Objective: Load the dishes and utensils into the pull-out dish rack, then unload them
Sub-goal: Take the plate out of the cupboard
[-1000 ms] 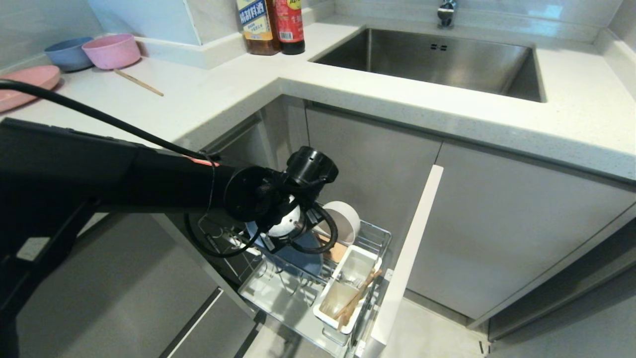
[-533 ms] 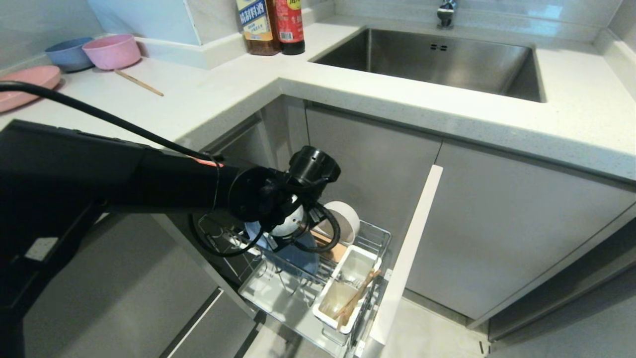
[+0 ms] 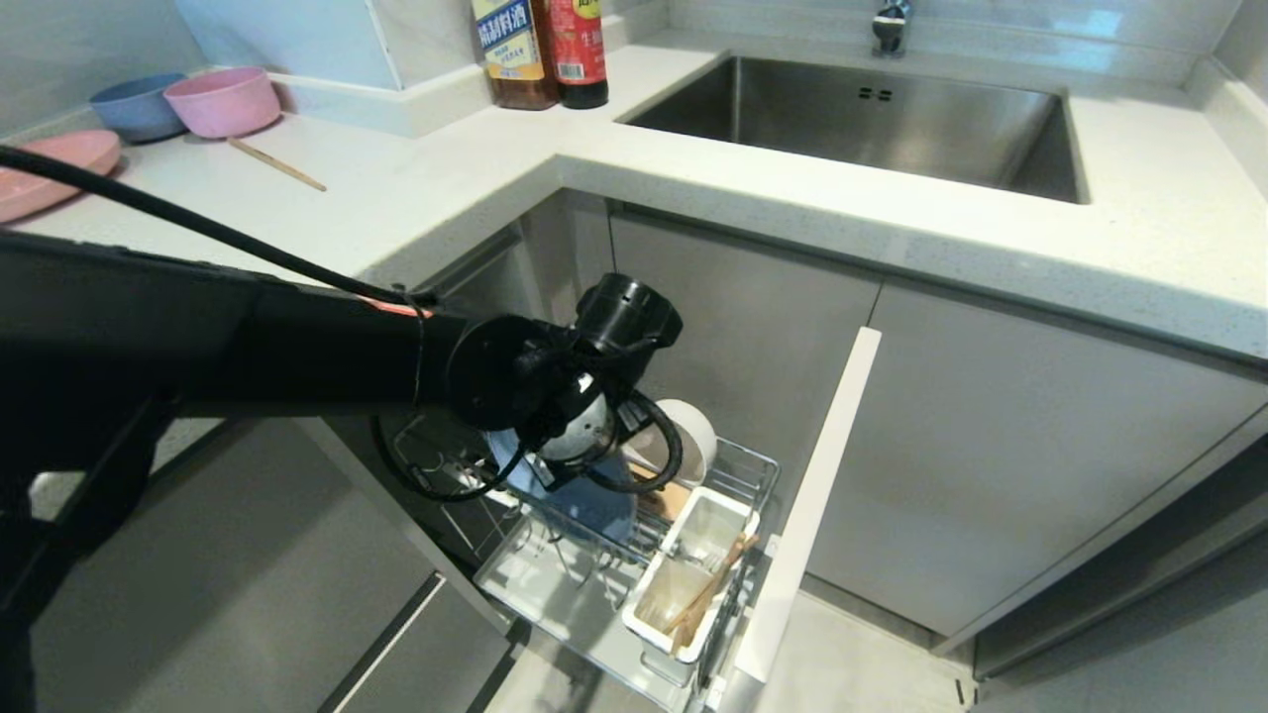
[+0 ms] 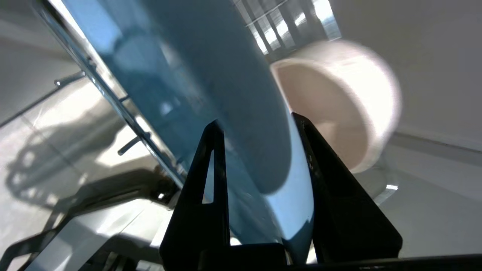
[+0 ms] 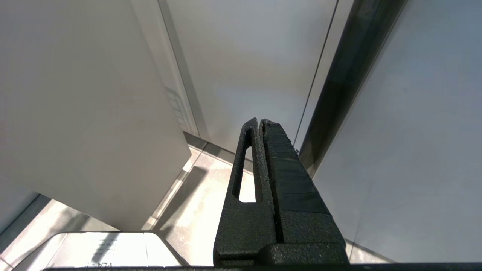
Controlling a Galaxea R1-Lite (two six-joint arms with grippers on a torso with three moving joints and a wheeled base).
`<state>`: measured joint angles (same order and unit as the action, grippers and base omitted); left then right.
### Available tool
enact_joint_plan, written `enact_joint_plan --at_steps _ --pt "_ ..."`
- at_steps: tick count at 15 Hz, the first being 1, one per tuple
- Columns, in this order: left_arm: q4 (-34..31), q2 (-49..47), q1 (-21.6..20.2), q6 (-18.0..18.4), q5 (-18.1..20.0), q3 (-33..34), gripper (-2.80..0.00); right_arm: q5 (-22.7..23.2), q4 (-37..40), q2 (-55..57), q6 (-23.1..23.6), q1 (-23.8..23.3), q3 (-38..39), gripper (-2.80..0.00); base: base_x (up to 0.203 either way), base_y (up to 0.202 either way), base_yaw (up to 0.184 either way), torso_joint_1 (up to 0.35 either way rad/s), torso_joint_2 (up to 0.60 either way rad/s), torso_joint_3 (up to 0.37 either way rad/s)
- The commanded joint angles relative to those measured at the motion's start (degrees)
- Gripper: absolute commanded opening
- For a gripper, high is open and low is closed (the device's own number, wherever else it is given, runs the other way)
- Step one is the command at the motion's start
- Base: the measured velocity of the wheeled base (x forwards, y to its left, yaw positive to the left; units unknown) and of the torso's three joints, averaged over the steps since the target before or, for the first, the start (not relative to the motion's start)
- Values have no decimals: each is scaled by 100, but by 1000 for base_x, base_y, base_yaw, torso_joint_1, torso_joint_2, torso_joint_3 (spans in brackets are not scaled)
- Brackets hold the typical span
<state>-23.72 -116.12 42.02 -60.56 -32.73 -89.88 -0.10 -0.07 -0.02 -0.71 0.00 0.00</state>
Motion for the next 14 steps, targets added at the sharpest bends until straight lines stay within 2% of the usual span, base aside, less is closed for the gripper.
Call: enact_joint_plan --at_steps 1,4,9,12,14 --pt "15 204 113 -40 -190 -164 -280 1 -1 2 0 0 9 -280 0 0 0 0 0 0" --pt "-127 401 321 13 -501 -485 -280 1 -1 2 0 0 9 -280 0 0 0 0 0 0" --pt "-503 925 854 206 -575 -1141 -280 1 -1 2 0 0 9 -280 0 0 0 0 0 0" --pt "-644 1283 1261 490 -658 -1502 -280 1 -1 2 0 0 9 -280 0 0 0 0 0 0" --pt "-666 1510 1610 911 -968 -1712 -280 1 -1 2 0 0 9 -280 0 0 0 0 0 0"
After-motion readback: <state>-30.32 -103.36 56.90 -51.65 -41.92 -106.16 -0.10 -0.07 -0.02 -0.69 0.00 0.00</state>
